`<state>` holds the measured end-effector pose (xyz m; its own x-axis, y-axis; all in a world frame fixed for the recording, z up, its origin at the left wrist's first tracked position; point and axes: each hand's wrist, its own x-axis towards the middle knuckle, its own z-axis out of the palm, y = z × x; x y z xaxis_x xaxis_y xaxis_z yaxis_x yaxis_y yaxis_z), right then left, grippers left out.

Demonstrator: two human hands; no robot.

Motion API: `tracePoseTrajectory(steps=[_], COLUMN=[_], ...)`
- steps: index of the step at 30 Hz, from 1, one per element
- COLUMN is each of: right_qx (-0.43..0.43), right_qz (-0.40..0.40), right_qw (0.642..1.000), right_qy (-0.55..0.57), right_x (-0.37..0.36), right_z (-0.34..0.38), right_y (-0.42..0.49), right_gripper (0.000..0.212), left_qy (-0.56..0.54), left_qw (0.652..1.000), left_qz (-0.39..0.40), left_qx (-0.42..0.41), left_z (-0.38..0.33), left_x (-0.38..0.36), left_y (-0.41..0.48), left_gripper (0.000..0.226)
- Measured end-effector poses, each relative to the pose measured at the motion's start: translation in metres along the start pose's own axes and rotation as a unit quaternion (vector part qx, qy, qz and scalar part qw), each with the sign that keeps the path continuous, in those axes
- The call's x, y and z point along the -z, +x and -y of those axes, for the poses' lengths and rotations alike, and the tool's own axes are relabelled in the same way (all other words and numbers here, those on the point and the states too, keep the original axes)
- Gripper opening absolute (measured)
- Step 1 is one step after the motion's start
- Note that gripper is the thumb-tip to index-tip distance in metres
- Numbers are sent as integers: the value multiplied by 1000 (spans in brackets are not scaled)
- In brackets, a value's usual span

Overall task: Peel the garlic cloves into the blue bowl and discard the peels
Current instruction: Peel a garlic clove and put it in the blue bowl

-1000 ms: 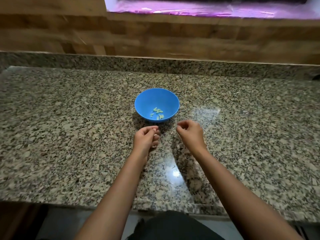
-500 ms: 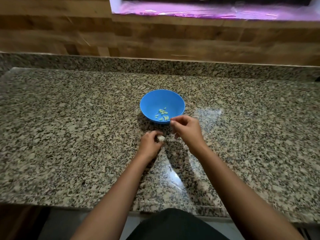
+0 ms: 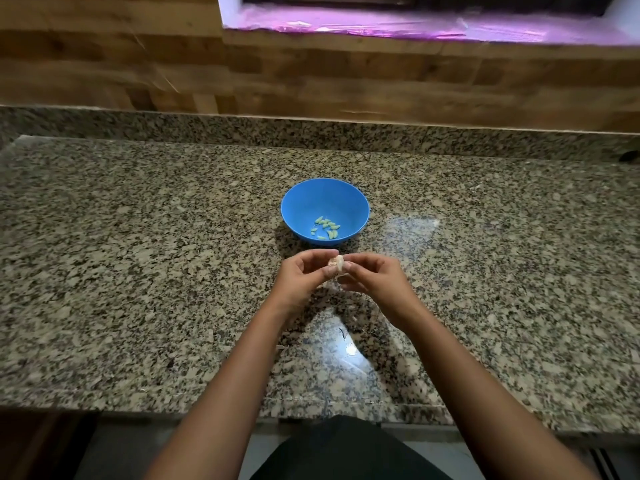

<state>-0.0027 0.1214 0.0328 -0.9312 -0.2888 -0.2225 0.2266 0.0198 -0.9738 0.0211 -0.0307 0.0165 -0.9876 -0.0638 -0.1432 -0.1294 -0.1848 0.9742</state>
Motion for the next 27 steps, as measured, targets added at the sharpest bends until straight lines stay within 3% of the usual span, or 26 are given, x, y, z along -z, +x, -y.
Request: tracePoseTrajectory(steps=[4,12,21,27], right_qx=[-26,-40,-2,-47], right_qz=[-16,-42,-66,-11], right_qw=[998,998,967,990], right_qy=[49,-12,-245,-134], right_x=[-3,-9,-8,-7], right_z=[4,13,8,13], right_y=[3,3,12,11], right_gripper=[21,6,11,7], left_qy=[-30,4,31,16], left_qw=[999,1000,999,999], left_qz=[13,-18,-8,-6], left_qx=[26,18,25,44], left_z=[3,2,0,3], left_x=[-1,-9,-12,-5], left_y=[0,3,3,2], left_gripper=[23,25,26,27])
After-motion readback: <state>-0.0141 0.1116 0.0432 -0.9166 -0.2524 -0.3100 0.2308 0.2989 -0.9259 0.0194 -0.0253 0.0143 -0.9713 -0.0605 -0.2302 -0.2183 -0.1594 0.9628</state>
